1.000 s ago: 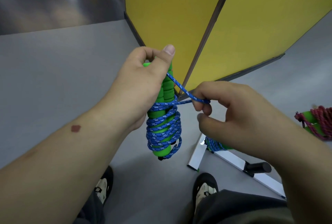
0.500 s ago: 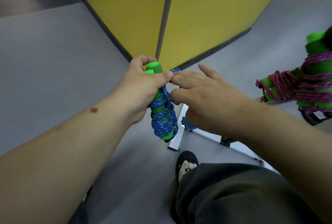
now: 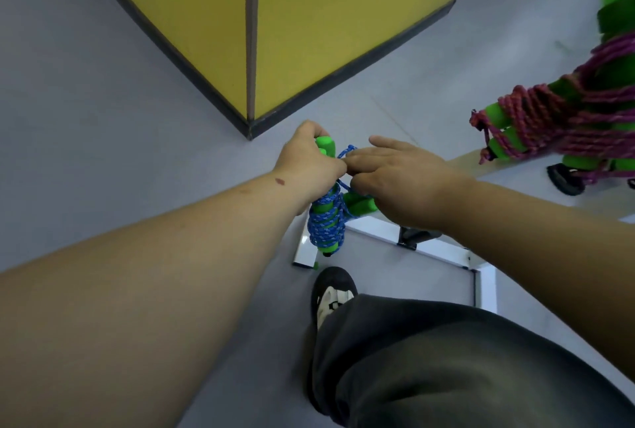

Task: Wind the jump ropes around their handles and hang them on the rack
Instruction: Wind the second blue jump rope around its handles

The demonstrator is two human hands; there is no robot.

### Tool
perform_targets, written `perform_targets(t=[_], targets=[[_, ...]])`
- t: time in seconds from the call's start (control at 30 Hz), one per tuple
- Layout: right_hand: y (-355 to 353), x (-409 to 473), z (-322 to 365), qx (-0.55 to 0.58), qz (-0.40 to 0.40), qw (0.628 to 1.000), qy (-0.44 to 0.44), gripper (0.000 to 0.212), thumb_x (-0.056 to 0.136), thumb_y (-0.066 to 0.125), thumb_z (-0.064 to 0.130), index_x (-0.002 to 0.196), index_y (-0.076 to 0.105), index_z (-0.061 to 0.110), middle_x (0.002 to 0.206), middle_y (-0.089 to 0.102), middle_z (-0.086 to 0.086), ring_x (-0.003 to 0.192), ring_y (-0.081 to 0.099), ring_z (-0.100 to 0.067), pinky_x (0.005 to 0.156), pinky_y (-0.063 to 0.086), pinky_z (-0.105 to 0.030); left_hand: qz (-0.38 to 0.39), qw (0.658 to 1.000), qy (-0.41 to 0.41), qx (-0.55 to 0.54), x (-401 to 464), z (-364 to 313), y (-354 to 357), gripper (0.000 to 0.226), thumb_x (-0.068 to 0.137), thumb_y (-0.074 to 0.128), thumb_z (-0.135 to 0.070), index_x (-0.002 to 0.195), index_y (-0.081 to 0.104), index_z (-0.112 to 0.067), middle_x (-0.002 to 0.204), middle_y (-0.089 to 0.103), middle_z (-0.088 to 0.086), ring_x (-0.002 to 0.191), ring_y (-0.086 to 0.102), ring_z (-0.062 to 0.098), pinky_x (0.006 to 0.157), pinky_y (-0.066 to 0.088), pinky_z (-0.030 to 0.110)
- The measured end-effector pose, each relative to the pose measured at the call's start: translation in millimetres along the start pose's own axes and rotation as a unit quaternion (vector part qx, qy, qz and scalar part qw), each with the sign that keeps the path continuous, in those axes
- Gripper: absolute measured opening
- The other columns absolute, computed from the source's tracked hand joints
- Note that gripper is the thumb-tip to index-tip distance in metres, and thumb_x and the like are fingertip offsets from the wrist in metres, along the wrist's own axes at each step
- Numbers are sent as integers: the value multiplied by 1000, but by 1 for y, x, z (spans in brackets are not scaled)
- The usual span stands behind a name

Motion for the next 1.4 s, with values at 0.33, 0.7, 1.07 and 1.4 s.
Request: perform_targets(t=[0.33,0.7,1.07,1.4], targets=[[48,-5,-36,26,-2,998,48,36,67,65,3,96,74,22,126,64,-1,121,60,-24,117,31,-49,-35,993,24,108,34,3,44,42,83,67,-5,113,41,-20,108,58,8,87,58,26,55,37,29],[61,25,-57,143,-19,983,117,25,89,51,23,87,73,10,123,63,1,102,62,-26,85,49,-37,-29,991,-20,131,66,18,41,37,87,64,-8,120,50,-18,109,58,10,88,56,28,58,42,30],[80,15,-88,336,-77,889,301,10,82,75,25,89,74,19,125,69,6,108,66,-18,87,51,-32,-46,993,-105,33,72,34,46,43,79,69,-6,110,50,-27,99,57,8,99,65,35,87,62,51],[89,12,-94,452,-74,812,361,65,69,86,14,124,53,21,118,62,6,108,61,-16,90,51,-31,-52,986,-154,-38,77,52,53,40,83,70,5,96,48,-27,104,58,10,107,66,35,87,62,56]])
Point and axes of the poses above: each hand's wrist, its own x-axis towards the middle knuckle, its own y-axis out of the palm, z = x × y, the point moved 8 cm from there along x, towards the middle knuckle
